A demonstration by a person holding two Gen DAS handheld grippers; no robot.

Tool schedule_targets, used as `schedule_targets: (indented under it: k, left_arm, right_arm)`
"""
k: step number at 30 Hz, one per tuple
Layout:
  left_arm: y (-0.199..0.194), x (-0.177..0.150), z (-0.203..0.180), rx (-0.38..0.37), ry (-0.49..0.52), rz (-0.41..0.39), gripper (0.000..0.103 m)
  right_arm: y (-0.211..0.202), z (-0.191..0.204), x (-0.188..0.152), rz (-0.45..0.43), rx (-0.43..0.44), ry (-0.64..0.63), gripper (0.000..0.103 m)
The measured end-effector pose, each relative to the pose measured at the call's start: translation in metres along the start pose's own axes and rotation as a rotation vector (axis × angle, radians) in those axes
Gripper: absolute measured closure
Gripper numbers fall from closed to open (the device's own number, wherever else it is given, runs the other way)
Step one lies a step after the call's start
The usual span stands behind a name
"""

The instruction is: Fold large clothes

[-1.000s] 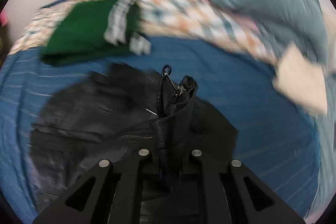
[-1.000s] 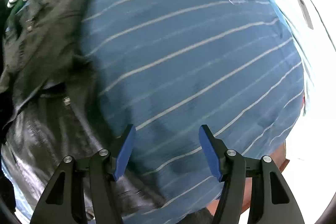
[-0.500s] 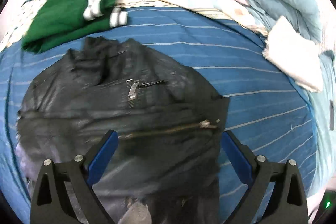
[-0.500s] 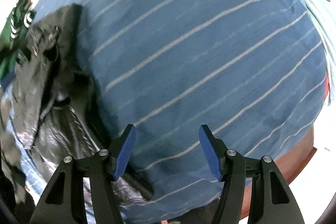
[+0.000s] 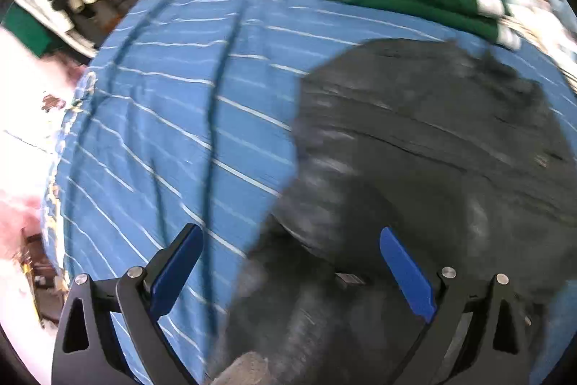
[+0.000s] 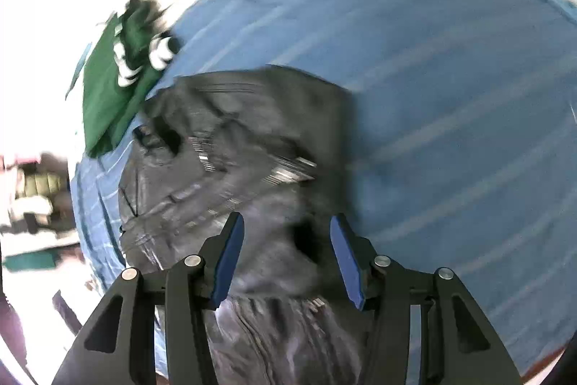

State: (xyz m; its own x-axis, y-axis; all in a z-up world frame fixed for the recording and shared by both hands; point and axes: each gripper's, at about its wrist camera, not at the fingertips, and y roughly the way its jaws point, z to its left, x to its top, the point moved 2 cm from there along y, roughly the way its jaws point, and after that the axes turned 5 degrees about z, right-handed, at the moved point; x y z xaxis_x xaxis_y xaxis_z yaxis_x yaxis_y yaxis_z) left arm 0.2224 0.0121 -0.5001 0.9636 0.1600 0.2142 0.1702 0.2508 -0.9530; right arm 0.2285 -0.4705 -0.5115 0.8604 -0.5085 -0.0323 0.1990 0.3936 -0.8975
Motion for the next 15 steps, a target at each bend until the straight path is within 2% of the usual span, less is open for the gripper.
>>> schedule_targets:
  k: [2, 4, 5, 7, 8, 9, 11, 15]
  left_arm:
    - [0.009, 0.01, 0.004, 0.017, -0.017, -0.014, 0.003]
    - [0.021, 0.019, -0.001, 0.014, 0.003, -0.018, 0.003]
    - [0.029, 0.022, -0.006, 0.032, 0.026, -0.008, 0.003]
    - [0.054, 0.022, -0.019, 0.068, 0.079, 0.041, 0.002]
    - [0.06, 0.02, -0.018, 0.073, 0.088, 0.057, 0.0]
    - [0.066, 0.019, -0.018, 0.058, 0.089, 0.067, 0.0]
    - [0.067, 0.017, -0.016, 0.023, 0.091, 0.058, 0.0]
    - [0.07, 0.017, -0.013, -0.042, 0.102, 0.028, 0.0]
  right_arm:
    - [0.007, 0.038, 0.002, -0.001, 0.018, -0.102, 0.057]
    - [0.026, 0.063, -0.001, 0.068, 0.016, -0.176, 0.057]
    - [0.043, 0.072, -0.005, 0.112, -0.016, -0.207, 0.058]
    - [0.076, 0.073, -0.012, 0.148, -0.195, -0.23, 0.06]
    - [0.092, 0.066, -0.015, 0.17, -0.282, -0.23, 0.077]
    - [0.102, 0.062, -0.015, 0.178, -0.326, -0.223, 0.09]
    - [0.121, 0.056, -0.014, 0.176, -0.39, -0.211, 0.091]
    - [0.139, 0.071, -0.008, 0.21, -0.504, -0.204, 0.091]
